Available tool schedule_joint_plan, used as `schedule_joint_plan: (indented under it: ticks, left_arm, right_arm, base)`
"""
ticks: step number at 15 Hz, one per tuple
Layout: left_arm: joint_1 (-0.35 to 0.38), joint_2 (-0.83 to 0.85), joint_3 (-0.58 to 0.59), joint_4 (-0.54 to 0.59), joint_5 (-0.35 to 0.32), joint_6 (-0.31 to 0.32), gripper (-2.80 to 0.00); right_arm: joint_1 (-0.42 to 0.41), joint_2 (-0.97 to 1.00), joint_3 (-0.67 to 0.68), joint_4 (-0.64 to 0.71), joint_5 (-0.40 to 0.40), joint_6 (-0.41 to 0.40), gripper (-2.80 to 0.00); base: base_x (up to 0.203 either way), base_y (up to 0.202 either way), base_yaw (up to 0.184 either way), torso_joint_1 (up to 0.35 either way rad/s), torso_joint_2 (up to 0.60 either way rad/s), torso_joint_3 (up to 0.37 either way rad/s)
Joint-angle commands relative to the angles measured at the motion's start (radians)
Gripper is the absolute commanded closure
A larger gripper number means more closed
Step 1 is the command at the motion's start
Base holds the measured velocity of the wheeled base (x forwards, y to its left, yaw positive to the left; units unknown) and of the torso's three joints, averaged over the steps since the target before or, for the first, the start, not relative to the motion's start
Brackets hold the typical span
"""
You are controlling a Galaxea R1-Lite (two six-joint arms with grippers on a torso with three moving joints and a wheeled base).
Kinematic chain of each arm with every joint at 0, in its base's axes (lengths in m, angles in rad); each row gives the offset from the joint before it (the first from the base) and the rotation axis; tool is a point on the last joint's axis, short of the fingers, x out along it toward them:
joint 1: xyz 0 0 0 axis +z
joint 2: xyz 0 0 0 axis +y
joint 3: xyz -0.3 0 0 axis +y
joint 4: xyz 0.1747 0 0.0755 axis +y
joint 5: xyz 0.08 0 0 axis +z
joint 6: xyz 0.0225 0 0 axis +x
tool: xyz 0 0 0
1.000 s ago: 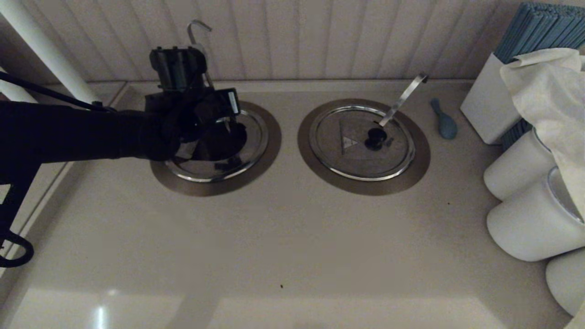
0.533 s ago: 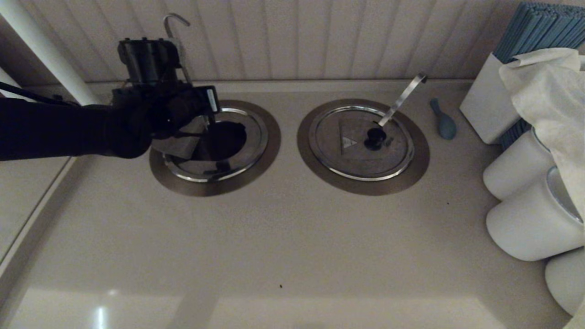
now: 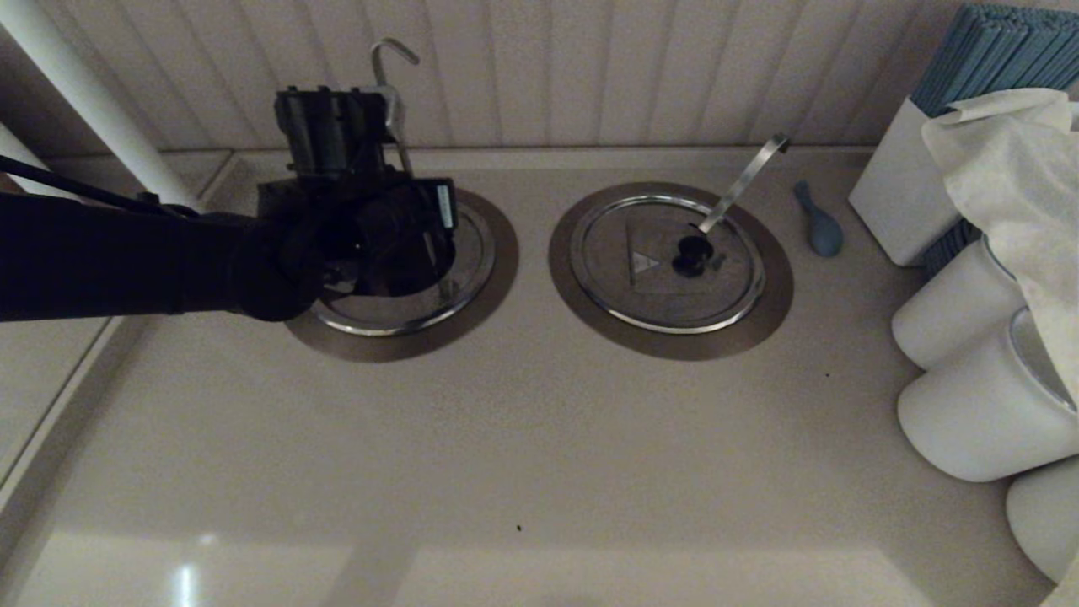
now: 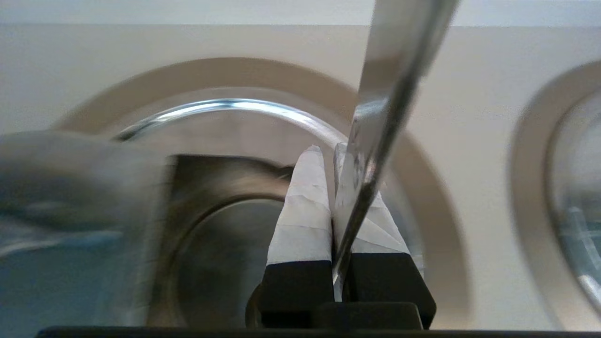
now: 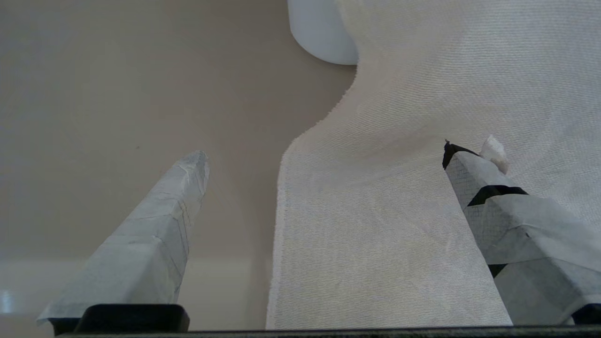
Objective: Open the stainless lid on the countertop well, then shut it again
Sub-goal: Stir with a spoon
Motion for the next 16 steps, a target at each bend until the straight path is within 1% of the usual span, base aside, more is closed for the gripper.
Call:
schedule_joint_plan:
  ticks: [1, 3, 4, 5, 7, 9, 11, 12, 13, 16]
  left_arm:
    - [-0.008, 0.049, -0.007, -0.034, 0.005, 0.000, 0.00]
    - [0.001, 0.081, -0.045, -0.048, 0.016, 0.000, 0.00]
    - [0.017, 0.105, -0.072, -0.050, 0.040, 0.000, 0.00]
    - [0.046, 0.113, -0.081, -0.050, 0.052, 0.004, 0.00]
    - [0.117, 0.105, -0.085, -0.047, 0.048, 0.021, 0.00]
    - [0.166, 0.061, -0.077, -0.026, 0.013, 0.026, 0.00]
    - [0.190, -0.011, -0.039, 0.052, -0.074, 0.025, 0.00]
    - [0.192, -0.038, -0.010, 0.076, -0.120, 0.023, 0.00]
    - [0.178, -0.056, 0.007, 0.084, -0.138, 0.022, 0.00]
    - [0.095, -0.105, 0.062, 0.098, -0.146, 0.027, 0.00]
  right_arm:
    - [0.000, 0.001, 0.000, 0.000, 0.000, 0.000, -2.80]
    - [0.000, 0.001, 0.000, 0.000, 0.000, 0.000, -2.80]
    - [0.000, 0.001, 0.000, 0.000, 0.000, 0.000, -2.80]
    - [0.000, 0.001, 0.000, 0.000, 0.000, 0.000, -2.80]
    - [0.000, 0.001, 0.000, 0.000, 0.000, 0.000, -2.80]
    - [0.000, 0.001, 0.000, 0.000, 0.000, 0.000, -2.80]
    - [0.000, 0.001, 0.000, 0.000, 0.000, 0.000, -2.80]
    - [0.000, 0.001, 0.000, 0.000, 0.000, 0.000, -2.80]
    - [0.000, 0.001, 0.000, 0.000, 0.000, 0.000, -2.80]
    - [0.000, 0.001, 0.000, 0.000, 0.000, 0.000, -2.80]
  base:
    - [0.000, 0.000, 0.000, 0.000, 0.00, 0.000]
    - [0.000, 0.000, 0.000, 0.000, 0.00, 0.000]
    - [0.000, 0.000, 0.000, 0.000, 0.00, 0.000]
    - [0.000, 0.000, 0.000, 0.000, 0.00, 0.000]
    - [0.000, 0.000, 0.000, 0.000, 0.00, 0.000]
    - [0.000, 0.000, 0.000, 0.000, 0.00, 0.000]
    - [0.000, 0.000, 0.000, 0.000, 0.00, 0.000]
    - [0.000, 0.000, 0.000, 0.000, 0.00, 0.000]
    - [0.000, 0.000, 0.000, 0.000, 0.00, 0.000]
    - [0.000, 0.000, 0.000, 0.000, 0.00, 0.000]
